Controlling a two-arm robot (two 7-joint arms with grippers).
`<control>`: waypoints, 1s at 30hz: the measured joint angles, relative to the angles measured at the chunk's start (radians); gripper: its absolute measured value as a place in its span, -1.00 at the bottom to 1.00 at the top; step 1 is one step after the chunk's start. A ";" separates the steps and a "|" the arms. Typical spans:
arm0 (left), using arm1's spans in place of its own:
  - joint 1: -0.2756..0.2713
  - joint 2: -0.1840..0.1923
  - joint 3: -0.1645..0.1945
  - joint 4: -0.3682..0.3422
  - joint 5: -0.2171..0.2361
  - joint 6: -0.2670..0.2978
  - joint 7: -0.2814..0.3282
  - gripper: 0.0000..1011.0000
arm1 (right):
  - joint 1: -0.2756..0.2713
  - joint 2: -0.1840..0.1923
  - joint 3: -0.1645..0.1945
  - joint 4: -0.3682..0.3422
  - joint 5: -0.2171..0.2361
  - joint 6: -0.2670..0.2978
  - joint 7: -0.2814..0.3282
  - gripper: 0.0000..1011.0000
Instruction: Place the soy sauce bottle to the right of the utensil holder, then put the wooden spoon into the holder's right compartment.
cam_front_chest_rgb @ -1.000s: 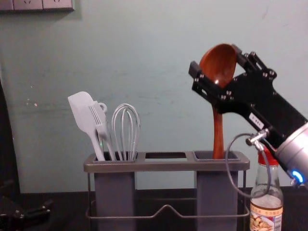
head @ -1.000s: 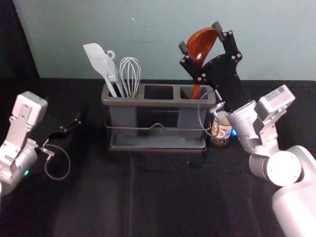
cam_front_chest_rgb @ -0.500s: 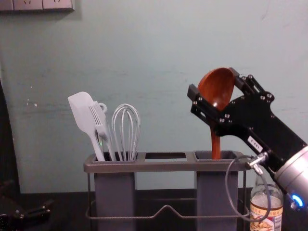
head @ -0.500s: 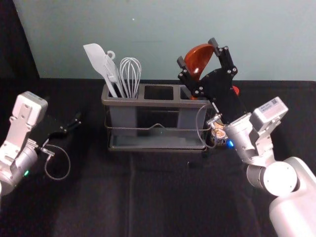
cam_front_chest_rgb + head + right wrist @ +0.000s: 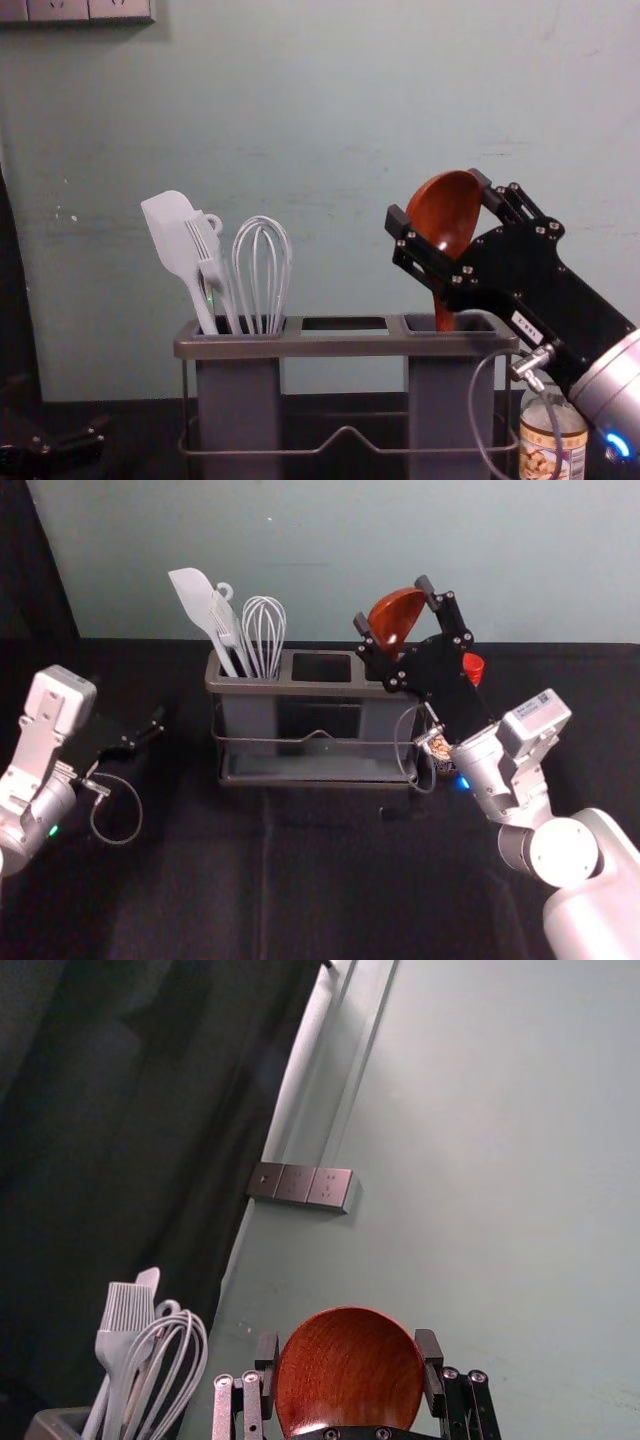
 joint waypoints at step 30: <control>0.000 0.000 0.000 0.000 0.000 0.000 0.000 0.98 | -0.035 0.022 0.054 -0.290 0.032 0.057 -0.023 0.98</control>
